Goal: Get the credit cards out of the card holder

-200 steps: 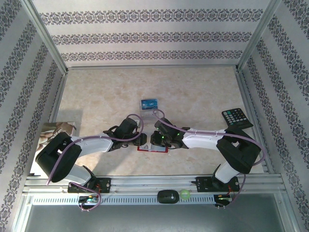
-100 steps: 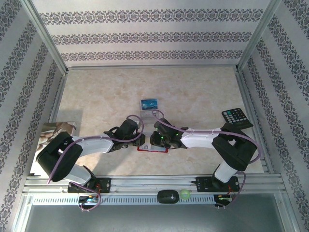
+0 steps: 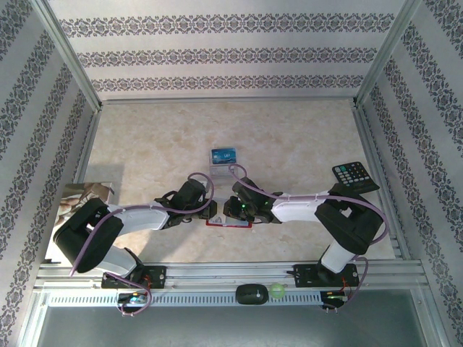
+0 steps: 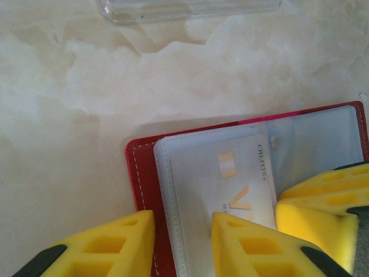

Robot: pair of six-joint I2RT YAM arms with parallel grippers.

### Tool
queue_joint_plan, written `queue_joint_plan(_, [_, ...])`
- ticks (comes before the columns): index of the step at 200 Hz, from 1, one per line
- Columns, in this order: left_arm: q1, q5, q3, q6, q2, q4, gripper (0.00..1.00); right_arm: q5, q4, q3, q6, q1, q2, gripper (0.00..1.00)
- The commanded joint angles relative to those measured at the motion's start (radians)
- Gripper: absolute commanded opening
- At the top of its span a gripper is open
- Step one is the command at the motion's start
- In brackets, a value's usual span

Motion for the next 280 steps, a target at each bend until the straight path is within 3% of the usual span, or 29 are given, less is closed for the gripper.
queue_joint_plan(1, [-0.022, 0.016, -0.032, -0.021, -0.021, -0.041, 0.38, 0.04, -0.006, -0.019, -0.007, -0.008, -0.052, 0.2])
queue_joint_plan(41, [-0.021, -0.023, -0.025, -0.002, -0.125, -0.107, 0.38, 0.071, -0.066, -0.018, -0.034, -0.008, -0.11, 0.2])
queue_joint_plan(87, [-0.027, 0.04, 0.001, 0.005, -0.094, -0.059, 0.21, 0.032, -0.047, 0.003, -0.048, -0.007, -0.073, 0.17])
queue_joint_plan(129, [-0.028, 0.026, -0.022, -0.002, -0.051, -0.051, 0.13, 0.006, -0.034, 0.009, -0.045, -0.004, -0.044, 0.16])
queue_joint_plan(256, [-0.03, 0.054, -0.056, -0.026, -0.009, -0.016, 0.08, -0.043, 0.047, -0.009, -0.005, -0.004, 0.016, 0.16])
queue_joint_plan(280, [-0.029, 0.059, -0.064, -0.035, -0.011, -0.012, 0.08, -0.039, 0.064, -0.019, 0.005, -0.005, 0.017, 0.06])
